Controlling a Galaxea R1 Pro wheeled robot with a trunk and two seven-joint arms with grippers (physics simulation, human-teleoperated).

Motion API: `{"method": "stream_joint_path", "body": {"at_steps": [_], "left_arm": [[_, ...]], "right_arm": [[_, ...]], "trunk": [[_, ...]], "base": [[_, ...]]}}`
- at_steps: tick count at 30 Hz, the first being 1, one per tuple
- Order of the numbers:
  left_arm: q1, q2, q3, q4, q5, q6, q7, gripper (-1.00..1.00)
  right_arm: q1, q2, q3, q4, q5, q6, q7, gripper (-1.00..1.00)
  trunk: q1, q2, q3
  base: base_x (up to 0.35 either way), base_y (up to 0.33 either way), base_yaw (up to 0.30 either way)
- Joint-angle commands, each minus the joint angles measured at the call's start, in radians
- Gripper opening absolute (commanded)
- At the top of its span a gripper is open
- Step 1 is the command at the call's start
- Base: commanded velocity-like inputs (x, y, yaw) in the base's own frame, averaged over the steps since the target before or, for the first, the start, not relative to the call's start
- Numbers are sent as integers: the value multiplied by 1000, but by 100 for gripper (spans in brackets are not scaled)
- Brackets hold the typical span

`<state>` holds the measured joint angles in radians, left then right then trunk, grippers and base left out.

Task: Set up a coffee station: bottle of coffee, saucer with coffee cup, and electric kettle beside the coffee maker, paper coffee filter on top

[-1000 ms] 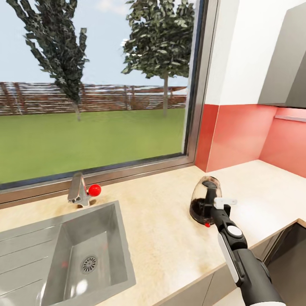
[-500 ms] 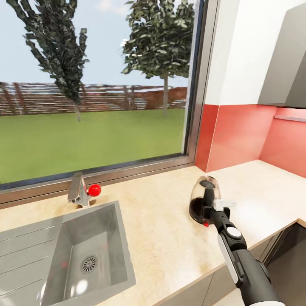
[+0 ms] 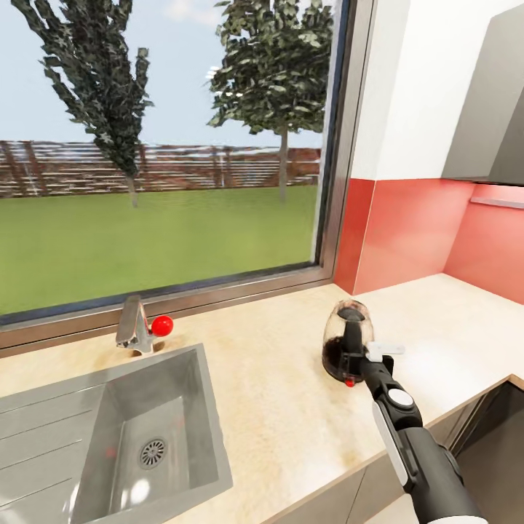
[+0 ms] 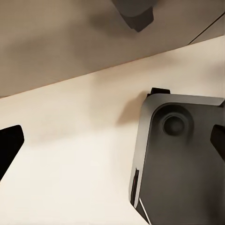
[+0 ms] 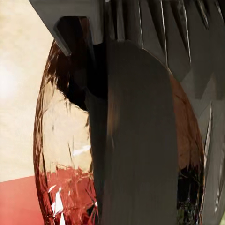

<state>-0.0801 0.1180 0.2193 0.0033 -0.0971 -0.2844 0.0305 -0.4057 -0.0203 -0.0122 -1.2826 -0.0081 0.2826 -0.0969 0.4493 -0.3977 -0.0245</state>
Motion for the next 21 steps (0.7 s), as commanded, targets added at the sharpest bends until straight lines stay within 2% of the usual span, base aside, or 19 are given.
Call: {"method": "stream_joint_path", "body": {"at_steps": [1, 15, 21], "left_arm": [[-1, 0, 6, 1, -10, -4, 3, 100], [0, 0, 6, 1, -10, -4, 3, 100], [-1, 1, 7, 1, -9, -4, 3, 100]], "right_arm": [[-1, 0, 1, -1, -2, 6, -4, -100], [-1, -1, 4, -14, -3, 3, -1, -100], [-1, -3, 24, -119, -4, 6, 24, -100]], "trunk": [[1, -2, -2], [1, -2, -2], [1, -2, -2]], "base": [[0, 0, 0], [0, 0, 0], [0, 0, 0]]}}
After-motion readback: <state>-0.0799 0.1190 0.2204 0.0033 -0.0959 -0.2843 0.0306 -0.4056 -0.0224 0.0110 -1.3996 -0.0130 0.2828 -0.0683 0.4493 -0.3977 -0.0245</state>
